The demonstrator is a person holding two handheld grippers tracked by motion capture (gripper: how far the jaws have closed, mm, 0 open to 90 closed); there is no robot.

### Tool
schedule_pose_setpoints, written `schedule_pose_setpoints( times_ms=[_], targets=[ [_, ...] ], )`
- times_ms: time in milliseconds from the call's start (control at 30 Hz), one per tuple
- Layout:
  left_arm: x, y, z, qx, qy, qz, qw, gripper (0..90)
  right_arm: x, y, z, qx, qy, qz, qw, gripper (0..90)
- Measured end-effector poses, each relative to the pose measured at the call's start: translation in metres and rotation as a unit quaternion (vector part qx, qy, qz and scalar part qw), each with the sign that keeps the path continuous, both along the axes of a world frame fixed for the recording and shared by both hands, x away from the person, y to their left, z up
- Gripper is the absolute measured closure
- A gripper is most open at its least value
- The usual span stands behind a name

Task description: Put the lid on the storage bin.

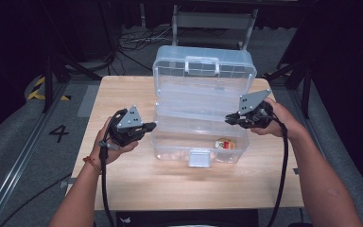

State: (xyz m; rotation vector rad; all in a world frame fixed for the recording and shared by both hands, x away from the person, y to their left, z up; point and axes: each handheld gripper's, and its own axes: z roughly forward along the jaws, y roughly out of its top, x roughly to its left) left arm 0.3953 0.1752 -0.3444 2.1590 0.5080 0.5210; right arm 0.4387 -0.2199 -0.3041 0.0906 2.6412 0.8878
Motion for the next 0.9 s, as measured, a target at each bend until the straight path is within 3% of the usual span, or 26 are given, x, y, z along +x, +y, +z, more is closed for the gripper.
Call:
schedule_pose_setpoints(
  times_ms=[267, 600, 733, 900],
  targets=[
    [0.029, 0.003, 0.001, -0.064, 0.000, 0.046, 0.9969, 90.0, -0.001, 0.001, 0.000, -0.003, -0.004, -0.001, 1.0000, 83.9],
    [0.060, 0.001, 0.013, -0.087, -0.009, 0.069, 0.9937, 90.0, -0.002, 0.001, 0.000, -0.007, -0.004, 0.003, 1.0000, 84.0],
    [0.071, 0.001, 0.018, -0.113, -0.006, 0.074, 0.9908, 90.0, -0.002, 0.002, -0.001, -0.006, -0.003, 0.001, 1.0000, 84.0],
    [0.080, -0.002, 0.020, -0.123, -0.003, 0.083, 0.9889, 90.0, -0.003, 0.001, -0.001, -0.004, -0.003, 0.001, 1.0000, 83.9]
  ],
)
